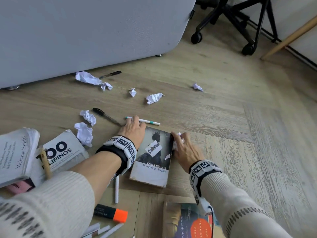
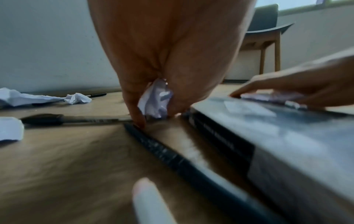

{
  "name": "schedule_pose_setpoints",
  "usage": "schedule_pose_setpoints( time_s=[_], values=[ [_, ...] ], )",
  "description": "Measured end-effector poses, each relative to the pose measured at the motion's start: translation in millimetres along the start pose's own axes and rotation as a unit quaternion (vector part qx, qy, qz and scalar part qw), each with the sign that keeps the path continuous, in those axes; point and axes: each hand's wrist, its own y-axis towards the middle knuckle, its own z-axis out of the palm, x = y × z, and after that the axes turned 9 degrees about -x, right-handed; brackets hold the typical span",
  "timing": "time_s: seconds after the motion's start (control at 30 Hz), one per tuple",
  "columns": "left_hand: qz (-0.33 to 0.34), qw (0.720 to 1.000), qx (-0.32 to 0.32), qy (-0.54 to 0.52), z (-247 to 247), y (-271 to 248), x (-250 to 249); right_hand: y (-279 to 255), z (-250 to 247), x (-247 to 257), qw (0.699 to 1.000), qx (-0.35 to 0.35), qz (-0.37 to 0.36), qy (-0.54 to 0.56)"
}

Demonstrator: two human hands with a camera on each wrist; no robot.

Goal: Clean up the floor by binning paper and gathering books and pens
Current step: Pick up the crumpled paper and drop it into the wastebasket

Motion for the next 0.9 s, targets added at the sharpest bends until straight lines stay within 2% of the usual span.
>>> schedule_pose_setpoints(
  time_s=[0.1,0.13,0.2,0.27,0.33,0.43,0.53,0.67,0.77,0.9],
  values=[
    [-0.016,0.999,-0.038,-0.018,2.7,-4.3,6.6,-2.2,-7.6,-4.6,1.000,-0.002,0.028,0.014],
    [-0.041,0.997,-0.047,-0.033,0.8,-6.4,8.1,-3.8,-9.2,-8.0,1.000,-0.002,0.027,0.010],
    [-0.071,0.994,-0.063,-0.056,0.6,-8.6,11.2,-7.9,-14.5,-15.8,0.996,-0.055,0.052,0.041],
    [-0.061,0.990,-0.115,-0.051,-3.3,-11.6,8.3,-13.1,-21.5,-25.5,0.983,-0.128,0.109,0.075],
    [-0.019,0.985,-0.153,-0.076,-14.2,-17.9,-2.3,-21.7,-23.1,-37.0,0.969,-0.157,0.163,0.098],
    [0.078,0.989,-0.093,-0.089,-18.2,-32.9,-35.6,-40.4,-16.8,-49.4,0.955,-0.132,0.210,0.164],
    [0.100,0.991,0.020,-0.082,-3.6,-49.4,-66.6,-53.2,-4.3,-46.9,0.964,-0.052,0.176,0.193],
    [0.082,0.995,0.014,-0.048,3.9,-60.1,-77.4,-53.4,1.7,-36.3,0.980,-0.035,0.142,0.138],
    [0.110,0.993,0.039,-0.026,-4.7,-63.3,-74.9,-54.4,0.0,-30.2,0.990,-0.021,0.110,0.089],
    [0.082,0.995,0.047,-0.036,-31.4,-52.7,-40.0,-52.8,-11.4,-26.1,0.986,-0.040,0.116,0.114]
  ],
)
